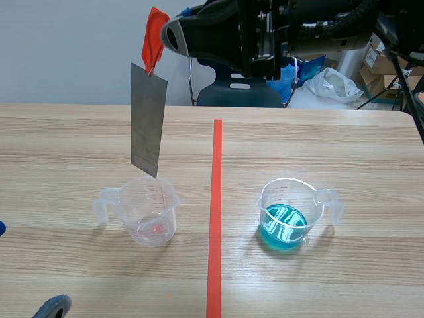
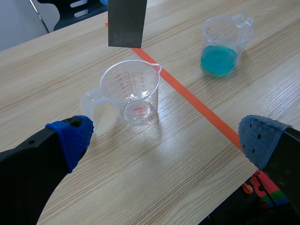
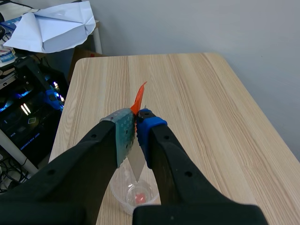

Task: Do the redox reaction experiment

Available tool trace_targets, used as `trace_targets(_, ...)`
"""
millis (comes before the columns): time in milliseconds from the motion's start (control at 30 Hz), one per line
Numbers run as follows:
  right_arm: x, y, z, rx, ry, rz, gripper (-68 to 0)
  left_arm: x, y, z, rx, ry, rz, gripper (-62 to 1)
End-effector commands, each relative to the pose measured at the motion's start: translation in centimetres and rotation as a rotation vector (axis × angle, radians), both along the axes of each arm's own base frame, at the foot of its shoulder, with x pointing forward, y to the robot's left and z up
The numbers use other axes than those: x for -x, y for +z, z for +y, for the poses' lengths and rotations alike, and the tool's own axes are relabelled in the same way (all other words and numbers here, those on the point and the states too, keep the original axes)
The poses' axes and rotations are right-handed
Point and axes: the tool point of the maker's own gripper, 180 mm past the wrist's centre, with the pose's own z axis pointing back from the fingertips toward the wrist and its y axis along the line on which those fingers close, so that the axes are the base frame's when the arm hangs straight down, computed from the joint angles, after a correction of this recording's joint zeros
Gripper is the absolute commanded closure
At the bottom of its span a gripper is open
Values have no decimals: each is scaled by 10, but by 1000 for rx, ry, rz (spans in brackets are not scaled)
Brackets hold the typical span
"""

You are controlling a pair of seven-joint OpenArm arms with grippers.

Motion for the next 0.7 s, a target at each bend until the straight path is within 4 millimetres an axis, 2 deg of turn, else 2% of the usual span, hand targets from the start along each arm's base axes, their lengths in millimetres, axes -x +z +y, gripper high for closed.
trace_targets(0, -1, 17, -1, -32, 2, -31, -10, -3, 7, -2, 18, 1, -26, -623)
trace_targets(200, -7, 12, -15, -1, -30, -33, -10, -3, 7, -2, 17, 1, -26, -623)
trace_targets(400, -9, 11, -44, 25, -55, -44, -10, -3, 7, -2, 17, 1, -26, -623)
trace_targets(667, -18, 10, -92, 97, -154, -58, -10, -3, 7, -2, 17, 1, -26, -623)
